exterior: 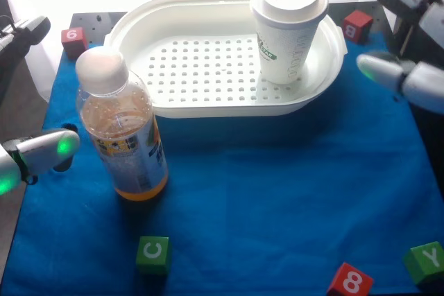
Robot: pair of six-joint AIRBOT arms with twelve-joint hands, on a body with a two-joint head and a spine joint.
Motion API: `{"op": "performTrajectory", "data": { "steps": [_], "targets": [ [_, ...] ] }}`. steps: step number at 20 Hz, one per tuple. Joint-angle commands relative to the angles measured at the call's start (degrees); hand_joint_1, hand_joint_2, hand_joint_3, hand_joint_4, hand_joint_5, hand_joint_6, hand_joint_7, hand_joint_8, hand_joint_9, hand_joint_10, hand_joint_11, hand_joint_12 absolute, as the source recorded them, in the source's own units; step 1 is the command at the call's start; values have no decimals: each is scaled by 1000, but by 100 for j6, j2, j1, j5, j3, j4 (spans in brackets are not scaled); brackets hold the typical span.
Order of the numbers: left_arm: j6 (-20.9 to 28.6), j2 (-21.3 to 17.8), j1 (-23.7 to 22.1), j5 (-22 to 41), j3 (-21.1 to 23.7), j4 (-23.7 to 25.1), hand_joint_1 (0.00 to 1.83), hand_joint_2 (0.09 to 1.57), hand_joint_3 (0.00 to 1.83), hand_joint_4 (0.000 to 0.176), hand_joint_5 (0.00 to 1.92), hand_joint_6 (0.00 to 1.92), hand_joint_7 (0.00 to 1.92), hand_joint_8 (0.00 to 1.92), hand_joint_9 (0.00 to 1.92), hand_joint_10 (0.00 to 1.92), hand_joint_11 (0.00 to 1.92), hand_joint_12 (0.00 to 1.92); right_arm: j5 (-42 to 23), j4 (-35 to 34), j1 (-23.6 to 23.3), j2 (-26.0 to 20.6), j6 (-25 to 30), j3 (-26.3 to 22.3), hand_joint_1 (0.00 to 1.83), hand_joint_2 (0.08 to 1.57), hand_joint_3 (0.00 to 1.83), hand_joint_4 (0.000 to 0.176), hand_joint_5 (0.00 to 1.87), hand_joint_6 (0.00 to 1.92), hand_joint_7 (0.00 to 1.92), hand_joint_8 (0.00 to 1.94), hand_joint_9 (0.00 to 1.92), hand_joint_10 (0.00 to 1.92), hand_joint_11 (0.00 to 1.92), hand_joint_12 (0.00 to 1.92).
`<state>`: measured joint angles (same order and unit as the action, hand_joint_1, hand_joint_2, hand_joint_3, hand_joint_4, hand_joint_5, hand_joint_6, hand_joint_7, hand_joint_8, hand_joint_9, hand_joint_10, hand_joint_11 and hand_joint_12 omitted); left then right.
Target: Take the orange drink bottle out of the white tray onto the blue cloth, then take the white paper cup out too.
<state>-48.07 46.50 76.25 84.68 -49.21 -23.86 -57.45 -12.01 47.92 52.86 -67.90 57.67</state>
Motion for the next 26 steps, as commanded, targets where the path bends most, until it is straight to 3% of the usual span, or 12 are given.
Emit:
{"op": "performTrajectory", "data": {
  "steps": [1, 3, 6, 11, 12, 14, 15, 18, 21, 24, 25, 26],
  "targets": [
    [2, -40, -22, 809, -20, -66, 620, 1119, 10, 26, 62, 16, 0, 0, 0, 0, 0, 32, -623, 61, -139, 53, 8, 61, 349, 1320, 0, 40, 0, 0, 0, 0, 0, 0, 0, 0],
    [-1, -54, -22, 882, -27, -86, 610, 1120, 7, 39, 64, 11, 0, 0, 0, 0, 0, 0, -162, 153, -598, 337, 5, 368, 310, 1311, 0, 21, 0, 0, 0, 0, 0, 0, 0, 0],
    [-11, -76, -19, 991, -30, -110, 602, 1130, 8, 71, 36, 0, 0, 0, 0, 0, 0, 0, 427, 213, -1034, 815, 3, 863, 341, 1268, 0, 93, 0, 0, 0, 0, 0, 0, 0, 0],
    [-35, -120, -22, 1142, -36, -136, 617, 1129, 4, 53, 36, 1, 0, 0, 0, 0, 79, 42, 1384, 225, -1542, 1595, -108, 1690, 436, 1210, 0, 34, 0, 0, 0, 0, 0, 0, 0, 0],
    [-37, -121, -22, 1151, -35, -142, 606, 1146, 0, 43, 25, 0, 0, 0, 4, 4, 15, 303, 1472, 221, -1589, 1685, -109, 1792, 471, 1200, 0, 36, 0, 0, 0, 0, 0, 0, 0, 0],
    [-40, -122, -22, 1188, -33, -168, 596, 1141, 0, 44, 3, 0, 0, 0, 17, 6, 0, 448, 1656, 213, -1695, 1916, -109, 2020, 539, 1162, 0, 40, 0, 0, 0, 0, 0, 0, 0, 0],
    [-40, -122, -23, 1192, -36, -168, 585, 1142, 0, 63, 0, 0, 0, 0, 23, 8, 0, 454, 1744, 201, -1727, 2013, -109, 2118, 566, 1137, 0, 35, 0, 0, 0, 0, 0, 0, 0, 0],
    [-40, -121, -23, 1165, -45, -188, 577, 1141, 0, 88, 0, 0, 0, 0, 32, 5, 0, 287, 2008, 103, -1738, 2307, -109, 2440, 636, 1094, 0, 31, 0, 0, 0, 0, 0, 0, 0, 0],
    [-39, -119, -23, 1183, -40, -194, 567, 1146, 3, 80, 0, 0, 0, 0, 32, 2, 0, 285, 2187, -59, -1737, 2342, -109, 2588, 709, 1090, 0, 8, 0, 0, 0, 0, 0, 0, 9, 4],
    [-39, -118, -23, 1194, -35, -205, 513, 1149, 1, 95, 0, 0, 0, 0, 40, 4, 0, 290, 2276, -148, -1737, 2341, -108, 2627, 736, 1168, 0, 0, 236, 124, 226, 36, 285, 197, 0, 1334],
    [-39, -118, -23, 1200, -32, -209, 507, 1147, 0, 97, 0, 0, 0, 0, 36, 1, 0, 299, 2283, -153, -1737, 2341, -106, 2624, 778, 1181, 0, 0, 309, 232, 356, 44, 310, 478, 0, 1541],
    [-39, -117, -22, 1208, -28, -218, 523, 1146, 0, 98, 0, 0, 0, 0, 25, 0, 0, 302, 2296, -157, -1737, 2340, -106, 2619, 849, 1189, 1, 0, 309, 615, 500, 283, 394, 988, 273, 1698]
  ]
}}
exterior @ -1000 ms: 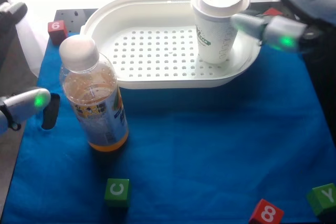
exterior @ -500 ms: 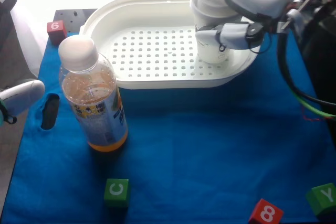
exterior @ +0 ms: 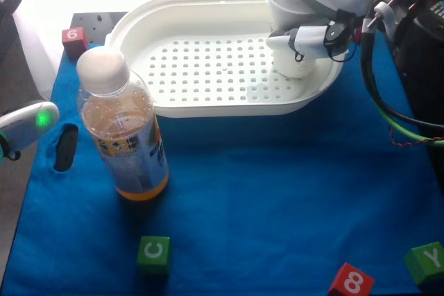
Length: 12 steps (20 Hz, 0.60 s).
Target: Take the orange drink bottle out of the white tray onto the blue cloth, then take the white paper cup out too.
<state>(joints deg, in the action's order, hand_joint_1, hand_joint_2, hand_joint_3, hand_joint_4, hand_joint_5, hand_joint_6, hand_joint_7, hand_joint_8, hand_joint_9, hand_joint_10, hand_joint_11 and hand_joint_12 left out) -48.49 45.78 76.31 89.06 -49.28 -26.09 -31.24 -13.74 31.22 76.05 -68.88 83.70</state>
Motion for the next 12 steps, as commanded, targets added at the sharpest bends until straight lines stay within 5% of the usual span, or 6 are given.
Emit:
{"op": "performTrajectory", "data": {
  "steps": [1, 2, 5, 9, 11, 12],
  "targets": [
    [2, -44, -29, 773, -20, -1, 547, 1150, 1, 87, 0, 0, 0, 0, 25, 1, 0, 306, -325, 12, -67, 21, -7, 11, 871, 1196, 1, 0, 238, 973, 429, 708, 397, 1263, 374, 1769],
    [2, -42, -28, 774, -20, -9, 552, 1155, 1, 88, 3, 1, 0, 0, 36, 4, 0, 340, -325, 11, -67, 21, -6, -4, 892, 1198, 1, 0, 195, 1278, 363, 1156, 467, 1561, 512, 1891],
    [2, -37, -27, 788, -21, -34, 553, 1142, 0, 109, 17, 2, 0, 0, 50, 5, 0, 400, -326, 12, -67, 21, -6, -54, 941, 1211, 2, 0, 132, 1599, 312, 1529, 581, 1825, 781, 1921],
    [2, -18, -26, 788, -38, -50, 543, 1154, 0, 87, 34, 5, 29, 5, 68, 9, 0, 448, -525, 93, -74, -74, -6, -240, 881, 1366, 0, 0, 531, 1662, 337, 1447, 653, 1820, 820, 1921],
    [2, -18, -26, 798, -39, -54, 559, 1154, 0, 95, 28, 1, 24, 0, 50, 2, 0, 350, -749, 237, -147, -228, -5, -460, 816, 1378, 3, 54, 508, 1698, 351, 1435, 601, 1807, 747, 1921],
    [2, -18, -26, 806, -38, -63, 564, 1150, 0, 98, 22, 2, 4, 0, 31, 4, 0, 296, -883, 411, -272, -349, -5, -627, 839, 1267, 0, 0, 225, 1606, 396, 1630, 694, 1898, 844, 1921]
  ]
}}
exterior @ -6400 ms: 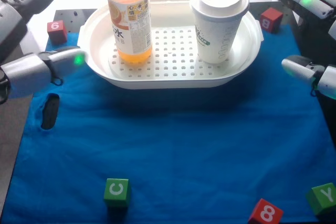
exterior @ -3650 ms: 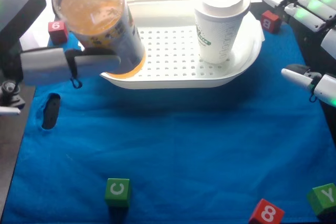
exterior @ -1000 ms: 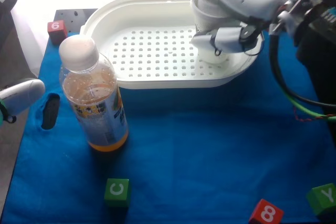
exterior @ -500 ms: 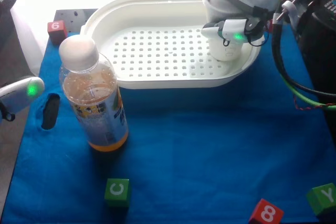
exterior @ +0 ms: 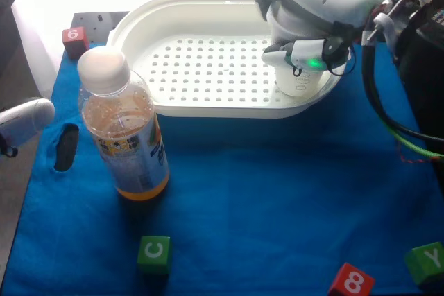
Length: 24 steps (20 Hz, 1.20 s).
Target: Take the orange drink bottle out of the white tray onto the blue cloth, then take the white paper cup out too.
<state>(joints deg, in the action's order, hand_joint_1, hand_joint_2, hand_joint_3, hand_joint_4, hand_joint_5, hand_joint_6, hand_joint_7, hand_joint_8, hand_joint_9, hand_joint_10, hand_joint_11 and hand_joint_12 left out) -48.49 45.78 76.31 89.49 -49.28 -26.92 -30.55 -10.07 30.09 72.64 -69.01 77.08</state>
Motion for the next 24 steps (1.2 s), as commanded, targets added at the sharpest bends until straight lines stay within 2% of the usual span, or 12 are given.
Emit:
{"op": "performTrajectory", "data": {
  "steps": [1, 4, 6, 7, 10, 12, 13, 14, 17, 18, 22, 24],
  "targets": [
    [1, -18, -26, 769, -37, 18, 563, 1145, 0, 93, 29, 3, 10, 1, 43, 8, 0, 384, -1046, 139, -209, -80, 8, -66, 832, 1232, 0, 0, 168, 1568, 354, 1735, 639, 1916, 785, 1921],
    [0, -11, -26, 774, -43, 15, 581, 1143, 0, 86, 44, 4, 15, 1, 49, 8, 0, 439, -1522, 444, -292, -387, 9, -491, 886, 1203, 0, 0, 173, 1560, 299, 1541, 393, 1778, 240, 1921],
    [-1, -11, -26, 782, -43, 2, 608, 1150, 2, 117, 42, 1, 0, 0, 25, 5, 0, 303, -1921, 757, -313, -667, 160, -842, 946, 1185, 0, 0, 162, 1703, 363, 1696, 727, 1908, 901, 1921],
    [-1, -11, -26, 783, -43, -4, 609, 1151, 1, 120, 47, 2, 0, 0, 34, 8, 0, 332, -2056, 916, -312, -747, 356, -921, 914, 1196, 0, 0, 117, 1748, 306, 1772, 721, 1918, 965, 1921],
    [-1, -11, -22, 817, -35, -33, 601, 1136, 0, 96, 58, 3, 6, 2, 52, 9, 0, 471, -2348, 1299, -301, -1058, 688, -1364, 935, 1204, 0, 0, 133, 1655, 330, 1561, 591, 1812, 763, 1921],
    [-1, -11, 8, 847, -23, -65, 594, 1126, 0, 99, 60, 1, 9, 1, 58, 9, 0, 514, -2483, 1503, -43, -1371, 688, -1775, 914, 1337, 16, 0, 435, 1694, 299, 1674, 468, 1888, 659, 1921],
    [-1, -11, 22, 861, -20, -83, 604, 1130, 0, 97, 60, 1, 2, 1, 52, 5, 0, 485, -2543, 1582, 125, -1481, 709, -1927, 967, 1260, 0, 0, 233, 1573, 300, 1763, 465, 1914, 634, 1921],
    [-1, -10, 28, 867, -17, -96, 601, 1127, 0, 84, 67, 2, 0, 0, 45, 1, 0, 454, -2597, 1708, 292, -1578, 898, -2024, 1015, 1377, 2, 0, 381, 1669, 510, 1804, 587, 1920, 706, 1921],
    [-1, -7, 38, 881, -13, -131, 614, 1119, 0, 106, 65, 0, 3, 0, 41, 1, 0, 362, -2742, 2124, 738, -1634, 2121, -1966, 823, 1387, 0, 32, 502, 1706, 329, 1761, 616, 1921, 645, 1921],
    [-1, -2, 42, 892, -11, -146, 608, 1119, 0, 109, 60, 0, 8, 2, 42, 2, 0, 355, -2740, 2191, 876, -1634, 2213, -1970, 833, 1293, 0, 0, 212, 1579, 292, 1798, 549, 1921, 626, 1921],
    [0, 16, 57, 923, -11, -185, 584, 1138, 2, 95, 46, 2, 4, 0, 46, 2, 0, 389, -2386, 2193, 1173, -1537, 2225, -1880, 925, 1229, 0, 0, 189, 1446, 307, 1776, 694, 1921, 856, 1921],
    [0, 26, 69, 932, -11, -197, 600, 1147, 2, 114, 42, 0, 7, 0, 55, 4, 0, 428, -2103, 2254, 1238, -1445, 2225, -1808, 859, 1243, 0, 0, 125, 1514, 273, 1630, 486, 1865, 605, 1921]
  ]
}}
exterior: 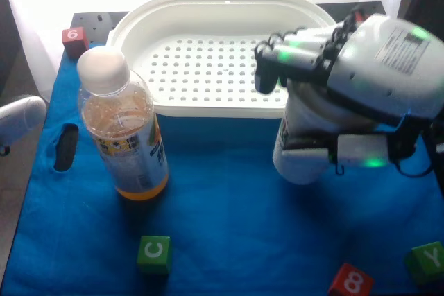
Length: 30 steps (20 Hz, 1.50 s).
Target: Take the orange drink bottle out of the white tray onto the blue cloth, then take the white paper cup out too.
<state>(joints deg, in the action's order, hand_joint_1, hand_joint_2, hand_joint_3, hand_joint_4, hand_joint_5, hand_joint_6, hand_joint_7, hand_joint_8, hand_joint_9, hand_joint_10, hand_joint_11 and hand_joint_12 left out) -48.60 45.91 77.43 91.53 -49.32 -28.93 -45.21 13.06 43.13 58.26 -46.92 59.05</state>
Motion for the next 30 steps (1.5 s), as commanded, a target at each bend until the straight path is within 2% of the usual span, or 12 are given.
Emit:
{"op": "performTrajectory", "data": {
  "steps": [1, 5, 8, 10, 12, 19, 20, 23, 24, 27, 28, 30],
  "targets": [
    [11, 13, -39, 738, -6, 2, 602, 1151, 2, 112, 42, 0, 8, 0, 54, 3, 0, 395, -484, 12, -34, 33, 15, 16, 834, 1250, 0, 0, 119, 1501, 280, 1559, 438, 1794, 515, 1921],
    [11, 14, -35, 761, -2, -33, 604, 1150, 1, 108, 65, 2, 31, 2, 84, 8, 0, 516, -138, 290, 2, 157, 15, 4, 718, 1237, 0, 0, 88, 1138, 269, 841, 265, 1075, 103, 1689],
    [12, 14, -33, 760, 6, -32, 609, 1150, 0, 128, 76, 5, 52, 3, 86, 5, 0, 498, -104, 358, 24, 173, 22, -47, 482, 1275, 3, 0, 48, 491, 126, 282, 7, 914, 0, 1666],
    [12, 14, -24, 760, 6, -33, 580, 1148, 0, 125, 81, 4, 57, 2, 92, 6, 0, 583, -108, 497, 30, 128, 250, -93, 349, 1218, 0, 44, 3, 52, 8, 23, 0, 330, 0, 1603],
    [13, 14, -14, 761, 6, -38, 573, 1149, 0, 113, 76, 1, 49, 0, 84, 2, 0, 605, -143, 635, 30, 63, 508, -111, 379, 1133, 0, 89, 0, 1, 0, 0, 0, 30, 0, 1577],
    [13, 25, -3, 762, 3, -68, 583, 1145, 0, 108, 76, 1, 40, 0, 77, 10, 0, 531, -548, 592, 27, -150, 515, -228, 341, 1016, 0, 175, 0, 0, 0, 0, 0, 0, 0, 1921],
    [13, 26, -3, 762, 3, -68, 581, 1141, 0, 107, 74, 1, 40, 0, 72, 8, 0, 532, -640, 545, 27, -170, 514, -226, 329, 1010, 0, 144, 0, 0, 0, 0, 0, 0, 0, 1921],
    [13, 34, -2, 762, -3, -68, 601, 1143, 0, 109, 68, 0, 25, 3, 58, 7, 0, 437, -1046, 358, 27, -293, 514, -230, 271, 1025, 0, 133, 0, 0, 0, 0, 0, 0, 0, 1921],
    [12, 36, -2, 762, -4, -68, 621, 1148, 2, 98, 70, 1, 19, 1, 53, 5, 0, 435, -1255, 258, 27, -389, 514, -251, 244, 1036, 1, 102, 0, 0, 0, 0, 0, 0, 0, 1921],
    [12, 36, -2, 763, -19, -66, 595, 1129, 0, 112, 70, 0, 32, 3, 79, 11, 0, 465, -1759, -42, 27, -679, 510, -309, 223, 1068, 7, 119, 0, 0, 0, 0, 0, 0, 0, 719],
    [12, 32, -2, 763, -29, -66, 592, 1139, 0, 84, 64, 2, 37, 2, 89, 12, 0, 538, -1897, -256, 27, -825, 411, -316, 257, 1068, 4, 113, 0, 0, 0, 0, 0, 0, 0, 274],
    [12, 36, -3, 764, -53, -67, 577, 1121, 0, 102, 70, 3, 64, 6, 117, 17, 0, 677, -2007, -673, 29, -970, 27, -327, 192, 1173, 42, 57, 0, 0, 0, 0, 0, 0, 0, 10]
  ]
}}
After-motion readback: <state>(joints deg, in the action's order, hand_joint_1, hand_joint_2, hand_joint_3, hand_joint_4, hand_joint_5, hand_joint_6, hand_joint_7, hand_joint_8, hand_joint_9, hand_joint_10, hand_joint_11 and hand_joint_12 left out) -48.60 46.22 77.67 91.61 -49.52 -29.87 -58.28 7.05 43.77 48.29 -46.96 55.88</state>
